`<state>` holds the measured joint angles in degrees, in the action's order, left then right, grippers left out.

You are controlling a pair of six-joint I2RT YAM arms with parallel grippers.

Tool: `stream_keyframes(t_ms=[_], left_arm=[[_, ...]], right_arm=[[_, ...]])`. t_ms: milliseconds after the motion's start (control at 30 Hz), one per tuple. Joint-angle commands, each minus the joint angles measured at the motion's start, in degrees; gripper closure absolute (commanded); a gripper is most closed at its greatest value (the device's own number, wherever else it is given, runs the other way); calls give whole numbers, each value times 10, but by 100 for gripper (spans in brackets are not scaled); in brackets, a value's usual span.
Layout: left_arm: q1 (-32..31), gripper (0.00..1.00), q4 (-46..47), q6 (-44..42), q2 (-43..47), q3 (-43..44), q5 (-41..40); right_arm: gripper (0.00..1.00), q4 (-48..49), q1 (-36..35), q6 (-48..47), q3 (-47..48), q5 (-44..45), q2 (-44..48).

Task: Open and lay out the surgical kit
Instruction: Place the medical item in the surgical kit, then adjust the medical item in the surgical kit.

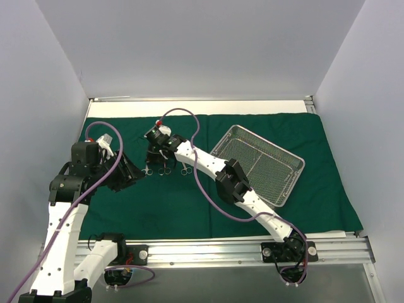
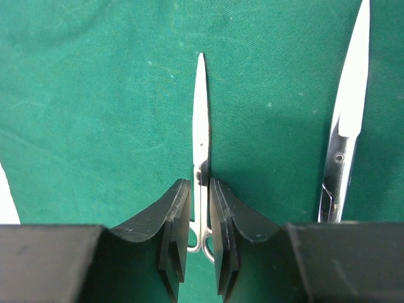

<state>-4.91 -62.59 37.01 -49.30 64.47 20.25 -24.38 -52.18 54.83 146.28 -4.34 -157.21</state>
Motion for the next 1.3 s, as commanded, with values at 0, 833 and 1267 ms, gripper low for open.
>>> stream_keyframes(t_ms=[0, 833, 1267], left_arm=[[4, 42, 4, -7, 0, 18, 10], [5, 42, 40, 1, -17, 11, 22], [5, 42, 54, 3, -26, 4, 34]], right_arm=[[79, 1, 6, 0, 20, 0, -4], [60, -165, 84, -341, -96, 27, 197], [55, -209, 83, -405, -133, 8, 188]])
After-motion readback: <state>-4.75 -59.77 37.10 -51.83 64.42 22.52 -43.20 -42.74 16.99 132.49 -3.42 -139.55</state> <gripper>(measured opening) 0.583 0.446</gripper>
